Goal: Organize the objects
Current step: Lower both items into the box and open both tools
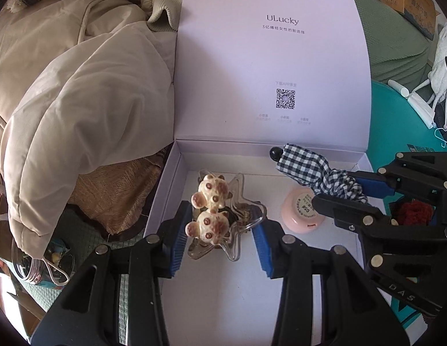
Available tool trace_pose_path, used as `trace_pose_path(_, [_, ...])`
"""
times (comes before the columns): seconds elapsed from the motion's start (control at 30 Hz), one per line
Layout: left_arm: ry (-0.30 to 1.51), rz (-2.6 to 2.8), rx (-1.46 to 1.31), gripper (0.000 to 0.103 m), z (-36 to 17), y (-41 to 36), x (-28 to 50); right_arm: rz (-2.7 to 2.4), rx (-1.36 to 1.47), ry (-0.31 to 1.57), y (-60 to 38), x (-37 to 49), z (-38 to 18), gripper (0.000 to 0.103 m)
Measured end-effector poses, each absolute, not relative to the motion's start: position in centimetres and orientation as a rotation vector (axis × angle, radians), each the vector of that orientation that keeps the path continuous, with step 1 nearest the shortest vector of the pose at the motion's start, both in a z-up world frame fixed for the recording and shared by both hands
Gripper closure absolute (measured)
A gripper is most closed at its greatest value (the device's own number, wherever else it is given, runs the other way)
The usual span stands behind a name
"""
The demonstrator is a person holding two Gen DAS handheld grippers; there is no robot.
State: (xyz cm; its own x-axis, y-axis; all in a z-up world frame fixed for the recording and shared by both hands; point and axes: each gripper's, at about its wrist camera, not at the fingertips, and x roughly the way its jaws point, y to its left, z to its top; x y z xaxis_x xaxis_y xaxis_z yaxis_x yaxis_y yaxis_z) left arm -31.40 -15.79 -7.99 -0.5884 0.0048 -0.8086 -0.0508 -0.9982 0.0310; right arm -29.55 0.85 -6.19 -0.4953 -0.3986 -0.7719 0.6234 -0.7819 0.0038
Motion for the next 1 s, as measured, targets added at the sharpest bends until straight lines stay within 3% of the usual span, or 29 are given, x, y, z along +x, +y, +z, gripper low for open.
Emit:
trace_pose_path(0.7, [0.041, 2.725, -1.507, 0.063, -10.7, -16.4, -33.5, -2.255, 1.147, 0.38, 0.1, -31.1, -8.4, 0.077])
trace_pose_path(1.0, [0.07, 2.763, -1.48, 0.056, -9.8, -16.0, -33.1, -2.279, 1.13, 0.424, 0.0, -30.9, -7.9, 0.073])
